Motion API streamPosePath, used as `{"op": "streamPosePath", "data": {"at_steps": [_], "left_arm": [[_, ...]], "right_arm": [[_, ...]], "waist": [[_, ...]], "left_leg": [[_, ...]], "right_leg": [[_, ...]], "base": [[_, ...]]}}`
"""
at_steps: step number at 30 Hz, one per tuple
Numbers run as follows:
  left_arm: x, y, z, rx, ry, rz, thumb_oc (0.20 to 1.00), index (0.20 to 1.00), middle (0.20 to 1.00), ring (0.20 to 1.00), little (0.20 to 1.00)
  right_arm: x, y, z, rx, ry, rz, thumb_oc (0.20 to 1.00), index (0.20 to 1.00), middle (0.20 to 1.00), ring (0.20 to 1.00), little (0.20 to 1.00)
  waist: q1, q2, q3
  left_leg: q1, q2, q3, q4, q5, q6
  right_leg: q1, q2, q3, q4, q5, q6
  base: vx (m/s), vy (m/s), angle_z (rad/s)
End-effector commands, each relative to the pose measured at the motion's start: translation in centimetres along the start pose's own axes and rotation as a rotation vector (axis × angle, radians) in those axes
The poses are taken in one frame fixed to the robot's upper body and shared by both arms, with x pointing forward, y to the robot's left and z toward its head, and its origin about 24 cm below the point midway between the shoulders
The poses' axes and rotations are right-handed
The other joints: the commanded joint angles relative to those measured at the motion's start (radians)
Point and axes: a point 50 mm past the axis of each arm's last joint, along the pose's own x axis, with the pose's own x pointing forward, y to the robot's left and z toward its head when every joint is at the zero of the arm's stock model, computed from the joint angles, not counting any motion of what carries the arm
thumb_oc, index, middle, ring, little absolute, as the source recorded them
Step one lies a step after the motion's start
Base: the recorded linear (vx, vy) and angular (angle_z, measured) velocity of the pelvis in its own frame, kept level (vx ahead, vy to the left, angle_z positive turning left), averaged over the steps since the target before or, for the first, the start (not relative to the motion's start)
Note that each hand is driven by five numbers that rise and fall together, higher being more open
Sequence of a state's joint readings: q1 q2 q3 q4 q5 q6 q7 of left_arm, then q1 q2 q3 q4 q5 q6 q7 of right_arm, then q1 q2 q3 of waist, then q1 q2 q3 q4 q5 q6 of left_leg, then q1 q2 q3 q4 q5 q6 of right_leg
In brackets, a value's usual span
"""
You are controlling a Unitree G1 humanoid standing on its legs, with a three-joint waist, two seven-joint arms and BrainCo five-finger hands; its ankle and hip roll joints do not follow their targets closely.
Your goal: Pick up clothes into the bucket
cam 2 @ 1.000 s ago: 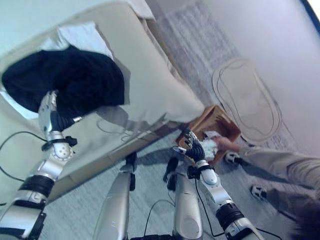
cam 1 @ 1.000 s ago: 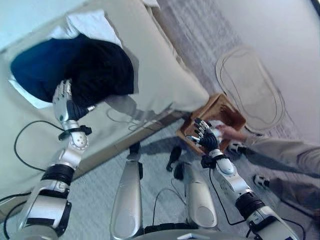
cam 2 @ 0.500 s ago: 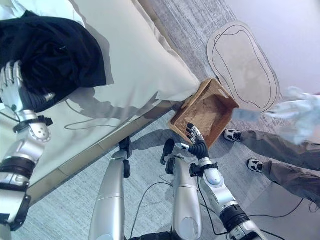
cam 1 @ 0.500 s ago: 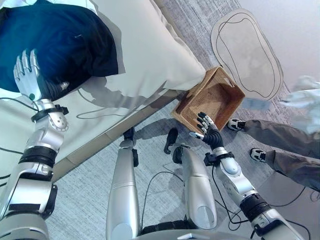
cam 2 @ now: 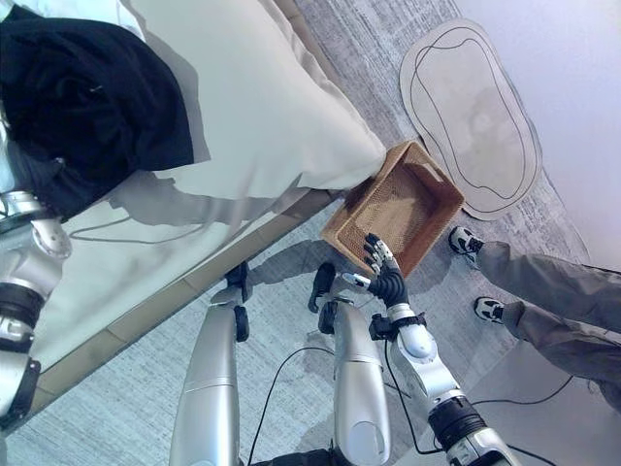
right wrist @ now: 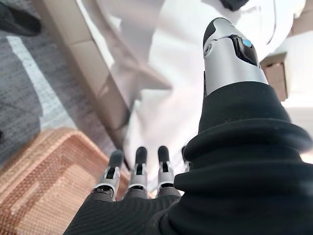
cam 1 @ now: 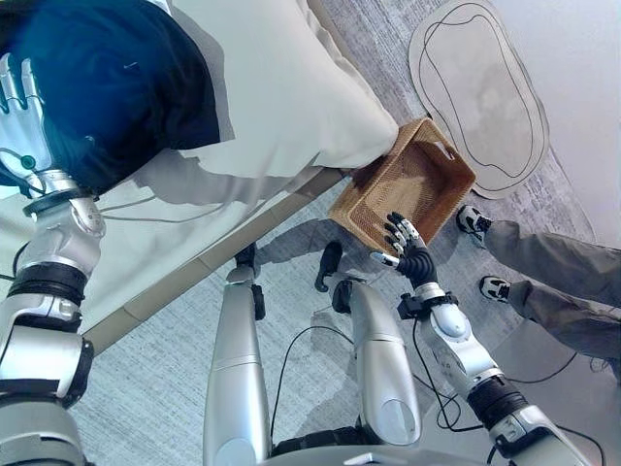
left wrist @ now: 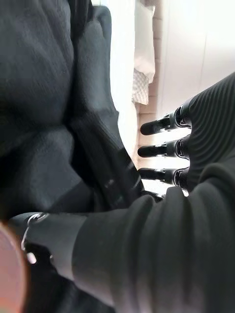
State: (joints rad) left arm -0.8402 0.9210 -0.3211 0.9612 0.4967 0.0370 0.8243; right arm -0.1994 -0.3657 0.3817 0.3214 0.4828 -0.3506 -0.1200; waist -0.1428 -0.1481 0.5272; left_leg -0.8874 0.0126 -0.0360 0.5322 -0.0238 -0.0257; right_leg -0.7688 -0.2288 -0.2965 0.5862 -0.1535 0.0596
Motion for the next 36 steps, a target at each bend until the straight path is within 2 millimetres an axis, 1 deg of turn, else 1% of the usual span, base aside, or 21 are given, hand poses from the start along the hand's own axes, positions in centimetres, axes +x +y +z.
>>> {"op": "streamPosePath", "data": {"at_steps": [1,2,3,4,14,18,20,21,22,23,24,25,26,28,29,30,31,33,35,36], "left_arm": [[1.7,0.8,-0.3,0.024,0.008,-0.083,0.498,0.498,0.498,0.498,0.498],[1.8,0.8,-0.2,0.023,0.007,-0.082,0.498,0.498,0.498,0.498,0.498],[2.1,0.9,0.2,0.026,-0.010,-0.096,0.200,0.200,0.200,0.200,0.200],[2.4,1.0,0.7,0.010,-0.030,-0.101,0.200,0.200,0.200,0.200,0.200],[1.8,0.6,1.4,-0.019,-0.062,-0.129,0.200,0.200,0.200,0.200,0.200],[1.1,0.2,1.8,-0.057,-0.074,-0.139,0.200,0.200,0.200,0.200,0.200],[0.2,-0.1,2.6,-0.110,-0.103,-0.139,0.200,0.200,0.200,0.200,0.200],[0.1,-0.1,2.5,-0.110,-0.101,-0.140,0.200,0.200,0.200,0.200,0.200],[-0.9,-0.5,3.2,-0.173,-0.115,-0.146,0.200,0.200,0.200,0.200,0.200],[-1.0,-0.5,3.1,-0.173,-0.114,-0.147,0.200,0.200,0.200,0.200,0.200],[-2.1,-0.6,4.3,-0.263,-0.137,-0.142,0.200,0.200,0.200,0.200,0.200],[-2.2,-0.6,4.2,-0.263,-0.136,-0.143,0.200,0.200,0.200,0.200,0.200],[-2.8,-0.7,4.5,-0.289,-0.144,-0.152,0.200,0.200,0.200,0.200,0.200],[-3.9,-0.8,5.1,-0.341,-0.170,-0.164,0.200,0.200,0.200,0.200,0.200],[-5.4,-0.6,6.1,-0.415,-0.208,-0.178,0.200,0.200,0.200,0.200,0.200],[-6.0,-0.5,6.5,-0.460,-0.220,-0.185,0.200,0.200,0.200,0.200,0.200],[-6.1,-0.5,6.5,-0.460,-0.219,-0.186,0.200,0.200,0.200,0.200,0.200],[-7.3,-0.2,7.7,-0.541,-0.264,-0.200,0.200,0.200,0.200,0.200,0.200],[-8.2,0.2,8.3,-0.591,-0.295,-0.213,0.200,0.200,0.200,0.200,0.200],[-9.0,0.6,9.1,-0.656,-0.329,-0.239,0.200,0.200,0.200,0.200,0.200]], "right_arm": [[-0.5,-1.1,1.5,-0.010,-0.083,-0.024,1.000,1.000,1.000,1.000,1.000],[-0.5,-1.1,1.5,-0.009,-0.083,-0.024,1.000,1.000,1.000,1.000,1.000],[-0.5,-1.2,1.4,-0.011,-0.078,-0.026,1.000,1.000,1.000,1.000,1.000],[-0.5,-1.3,1.4,-0.005,-0.078,-0.029,1.000,1.000,1.000,1.000,1.000],[-0.5,-1.3,1.3,0.034,-0.073,-0.021,1.000,1.000,1.000,1.000,1.000],[-0.5,-1.4,1.0,0.044,-0.060,-0.031,1.000,1.000,1.000,1.000,1.000],[-0.5,-1.4,0.7,0.031,-0.050,-0.043,1.000,1.000,1.000,1.000,1.000],[-0.5,-1.4,0.7,0.030,-0.049,-0.042,1.000,1.000,1.000,1.000,1.000],[-0.6,-1.7,0.5,0.020,-0.040,-0.068,1.000,1.000,1.000,1.000,1.000],[-0.6,-1.7,0.5,0.019,-0.038,-0.067,1.000,1.000,1.000,1.000,1.000],[-0.7,-2.1,0.3,0.019,-0.031,-0.102,1.000,1.000,1.000,1.000,1.000],[-0.7,-2.1,0.3,0.019,-0.030,-0.101,1.000,1.000,1.000,1.000,1.000],[-0.6,-2.4,0.2,0.012,-0.027,-0.119,1.000,1.000,1.000,1.000,1.000],[-0.6,-2.9,0.1,-0.018,-0.017,-0.141,1.000,1.000,1.000,1.000,1.000],[-0.6,-3.7,0.1,-0.081,-0.010,-0.183,1.000,1.000,1.000,1.000,1.000],[-0.6,-4.3,0.3,-0.086,-0.018,-0.218,1.000,1.000,1.000,1.000,1.000],[-0.6,-4.3,0.3,-0.087,-0.017,-0.218,1.000,1.000,1.000,1.000,1.000],[-0.5,-5.4,0.5,-0.082,-0.026,-0.292,1.000,1.000,1.000,1.000,1.000],[-0.5,-5.9,0.7,-0.089,-0.030,-0.316,1.000,1.000,1.000,1.000,1.000],[-0.7,-6.4,0.5,-0.095,-0.016,-0.331,1.000,1.000,1.000,1.000,1.000]], "waist": [[0.011,-0.012,-0.039],[0.012,-0.012,-0.039],[0.011,-0.012,-0.040],[0.011,-0.011,-0.041],[0.018,-0.003,-0.043],[0.023,0.002,-0.043],[0.035,0.008,-0.045],[0.034,0.008,-0.045],[0.043,0.015,-0.050],[0.041,0.016,-0.048],[0.053,0.025,-0.056],[0.052,0.025,-0.055],[0.056,0.026,-0.057],[0.066,0.032,-0.069],[0.078,0.041,-0.083],[0.082,0.046,-0.092],[0.082,0.047,-0.091],[0.091,0.053,-0.113],[0.098,0.057,-0.130],[0.105,0.060,-0.158]], "left_leg": [[0.014,0.034,0.006,0.122,-0.155,0.004],[0.014,0.034,0.006,0.123,-0.155,0.004],[0.012,0.033,0.006,0.123,-0.156,0.005],[0.013,0.032,0.008,0.122,-0.156,0.005],[0.014,0.025,0.007,0.116,-0.151,0.005],[0.030,0.023,0.010,0.102,-0.145,0.004],[0.065,0.023,0.016,0.071,-0.137,0.002],[0.068,0.023,0.016,0.069,-0.137,0.002],[0.102,0.022,0.018,0.043,-0.131,0.002],[0.106,0.022,0.018,0.040,-0.130,0.001],[0.143,0.021,0.020,0.010,-0.124,0.000],[0.144,0.021,0.020,0.009,-0.124,-0.001],[0.152,0.011,0.027,-0.011,-0.087,0.006],[0.199,0.009,0.030,-0.049,-0.078,0.004],[0.247,0.007,0.027,-0.086,-0.071,0.002],[0.270,0.007,0.029,-0.103,-0.066,0.000],[0.274,0.007,0.028,-0.106,-0.065,0.000],[0.327,0.007,0.028,-0.147,-0.056,-0.004],[0.375,0.010,0.033,-0.181,-0.049,-0.005],[0.420,0.009,0.033,-0.219,-0.042,-0.006]], "right_leg": [[0.018,-0.080,0.084,-0.121,0.180,0.143],[0.017,-0.080,0.084,-0.121,0.179,0.143],[0.016,-0.080,0.085,-0.120,0.179,0.143],[0.015,-0.080,0.085,-0.120,0.180,0.143],[0.016,-0.083,0.086,-0.124,0.186,0.142],[0.032,-0.087,0.084,-0.138,0.193,0.143],[0.063,-0.089,0.079,-0.162,0.200,0.144],[0.066,-0.089,0.079,-0.163,0.201,0.144],[0.093,-0.092,0.077,-0.181,0.205,0.145],[0.097,-0.092,0.076,-0.183,0.206,0.145],[0.133,-0.097,0.071,-0.206,0.211,0.147],[0.134,-0.097,0.071,-0.207,0.211,0.147],[0.142,-0.106,0.059,-0.226,0.240,0.135],[0.185,-0.109,0.055,-0.254,0.246,0.135],[0.233,-0.109,0.048,-0.288,0.255,0.137],[0.258,-0.110,0.042,-0.303,0.258,0.139],[0.262,-0.110,0.041,-0.305,0.259,0.139],[0.317,-0.108,0.030,-0.349,0.274,0.144],[0.368,-0.105,0.024,-0.389,0.283,0.145],[0.406,-0.101,0.022,-0.418,0.289,0.147]], "base": [[0.00,0.000,0.00],[-0.01,0.031,-0.01],[0.00,0.000,0.00],[0.00,0.000,0.00],[0.00,0.000,0.00],[0.00,0.000,0.00],[0.00,0.000,0.00],[0.00,0.000,0.00],[0.00,0.000,0.00],[0.05,-0.012,0.00],[0.00,0.000,0.00],[-0.04,0.004,0.00],[-0.05,0.014,0.03],[0.03,-0.009,0.06],[0.10,-0.030,0.03],[0.08,-0.027,0.02],[0.06,-0.020,-0.01],[0.09,-0.025,0.00],[0.11,-0.017,0.00],[0.13,-0.021,0.00]]}}
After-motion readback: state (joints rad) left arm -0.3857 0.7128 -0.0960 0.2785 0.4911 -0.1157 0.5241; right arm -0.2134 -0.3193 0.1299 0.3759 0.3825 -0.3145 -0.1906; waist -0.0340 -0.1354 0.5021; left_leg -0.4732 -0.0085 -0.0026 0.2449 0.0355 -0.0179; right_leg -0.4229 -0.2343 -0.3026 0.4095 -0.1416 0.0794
